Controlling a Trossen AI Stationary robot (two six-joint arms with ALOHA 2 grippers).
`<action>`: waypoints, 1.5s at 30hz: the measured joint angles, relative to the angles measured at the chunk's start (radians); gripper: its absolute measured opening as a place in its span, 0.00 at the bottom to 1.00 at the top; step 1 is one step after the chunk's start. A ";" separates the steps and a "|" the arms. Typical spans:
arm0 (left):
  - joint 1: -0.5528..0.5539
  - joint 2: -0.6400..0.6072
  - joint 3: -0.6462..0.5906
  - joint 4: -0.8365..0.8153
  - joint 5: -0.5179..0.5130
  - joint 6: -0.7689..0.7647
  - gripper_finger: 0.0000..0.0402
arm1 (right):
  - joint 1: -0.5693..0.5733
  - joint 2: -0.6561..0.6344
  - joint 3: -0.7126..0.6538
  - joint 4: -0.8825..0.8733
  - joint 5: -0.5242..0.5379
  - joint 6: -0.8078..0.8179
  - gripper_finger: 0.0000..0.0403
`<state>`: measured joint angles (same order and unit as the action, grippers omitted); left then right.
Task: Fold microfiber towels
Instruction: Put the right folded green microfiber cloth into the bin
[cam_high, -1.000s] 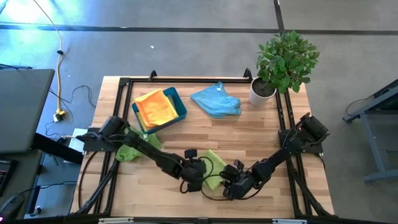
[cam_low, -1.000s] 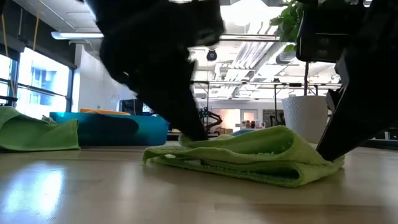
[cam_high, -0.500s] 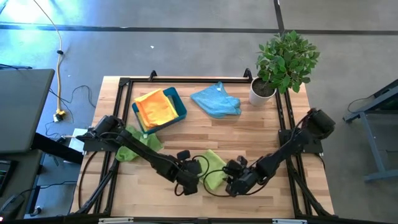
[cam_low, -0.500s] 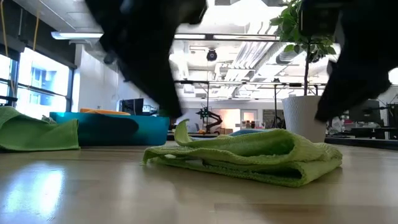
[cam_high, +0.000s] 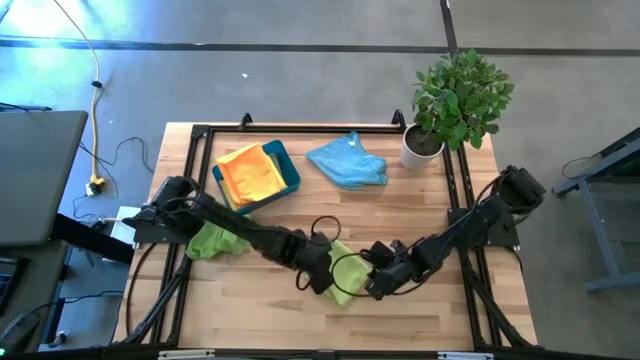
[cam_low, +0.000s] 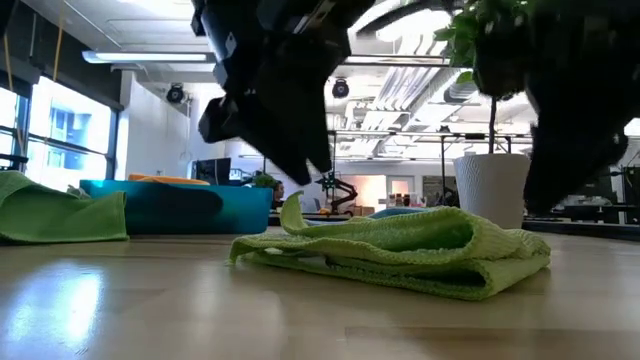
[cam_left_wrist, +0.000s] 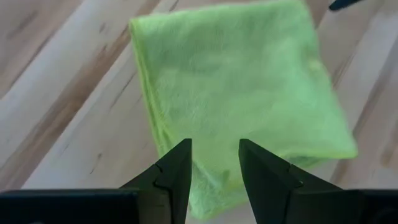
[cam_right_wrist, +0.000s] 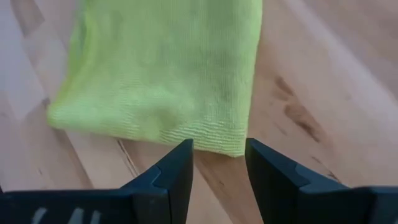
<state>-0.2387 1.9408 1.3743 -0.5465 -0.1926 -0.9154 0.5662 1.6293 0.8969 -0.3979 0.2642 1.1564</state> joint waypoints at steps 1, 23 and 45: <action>0.010 0.000 -0.005 -0.003 0.016 -0.001 0.31 | -0.009 -0.004 -0.023 0.023 -0.027 -0.002 0.34; 0.141 0.002 -0.167 0.240 0.125 0.055 0.31 | -0.023 -0.086 -0.285 0.461 -0.012 0.042 0.34; 0.110 0.097 -0.165 0.396 0.232 -0.058 0.54 | -0.045 -0.060 -0.285 0.483 -0.008 0.006 0.34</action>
<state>-0.1292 2.0373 1.2091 -0.1505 0.0395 -0.9734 0.5214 1.5694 0.6121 0.0851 0.2566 1.1622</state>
